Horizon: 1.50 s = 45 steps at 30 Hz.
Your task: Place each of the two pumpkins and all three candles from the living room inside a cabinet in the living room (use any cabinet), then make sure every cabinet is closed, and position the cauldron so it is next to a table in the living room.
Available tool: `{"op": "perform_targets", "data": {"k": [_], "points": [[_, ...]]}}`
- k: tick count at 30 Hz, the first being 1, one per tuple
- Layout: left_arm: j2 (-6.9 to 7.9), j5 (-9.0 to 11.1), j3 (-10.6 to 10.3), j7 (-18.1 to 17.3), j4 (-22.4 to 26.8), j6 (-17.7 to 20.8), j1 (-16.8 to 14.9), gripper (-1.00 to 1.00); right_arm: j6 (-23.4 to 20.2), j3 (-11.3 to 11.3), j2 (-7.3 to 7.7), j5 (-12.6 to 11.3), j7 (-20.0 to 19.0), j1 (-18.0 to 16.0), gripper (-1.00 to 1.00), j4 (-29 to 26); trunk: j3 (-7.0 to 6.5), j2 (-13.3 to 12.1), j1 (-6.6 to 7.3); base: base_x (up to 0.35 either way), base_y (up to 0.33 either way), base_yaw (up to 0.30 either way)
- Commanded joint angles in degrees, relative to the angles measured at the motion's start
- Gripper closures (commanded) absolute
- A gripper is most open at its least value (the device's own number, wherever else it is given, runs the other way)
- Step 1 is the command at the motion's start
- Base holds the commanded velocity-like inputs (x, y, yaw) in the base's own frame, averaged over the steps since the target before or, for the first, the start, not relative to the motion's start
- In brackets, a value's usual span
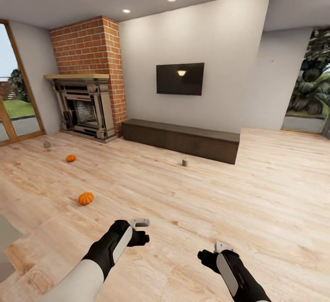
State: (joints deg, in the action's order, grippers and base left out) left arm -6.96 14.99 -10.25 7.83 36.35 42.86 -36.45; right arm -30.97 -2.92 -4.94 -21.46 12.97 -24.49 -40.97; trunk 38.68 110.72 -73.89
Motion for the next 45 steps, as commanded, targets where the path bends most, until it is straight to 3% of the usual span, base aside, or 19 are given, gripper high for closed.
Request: {"op": "perform_targets", "data": {"k": [1,14,45], "points": [[0.01,0.57,-0.26,0.52,0.12,0.21,-0.02,-1.0,0.1,-0.07,-0.05,-0.6,0.42,-0.03,-1.0,-0.08,0.14,0.03,0.01,0.0,0.0,-0.2],[0.09,0.39,-0.56,0.47,0.13,0.21,0.06,-1.0,7.4,0.26,0.02,-0.05,0.18,0.49,-1.0,2.17,1.0,0.03,0.01,0.105,0.0,-0.184],[0.15,0.13,-0.65,0.47,0.12,0.21,0.06,-1.0,11.47,0.19,0.02,-0.34,0.57,0.5,-1.0,3.88,1.04,0.03,0.01,0.324,0.0,-0.003]]}}
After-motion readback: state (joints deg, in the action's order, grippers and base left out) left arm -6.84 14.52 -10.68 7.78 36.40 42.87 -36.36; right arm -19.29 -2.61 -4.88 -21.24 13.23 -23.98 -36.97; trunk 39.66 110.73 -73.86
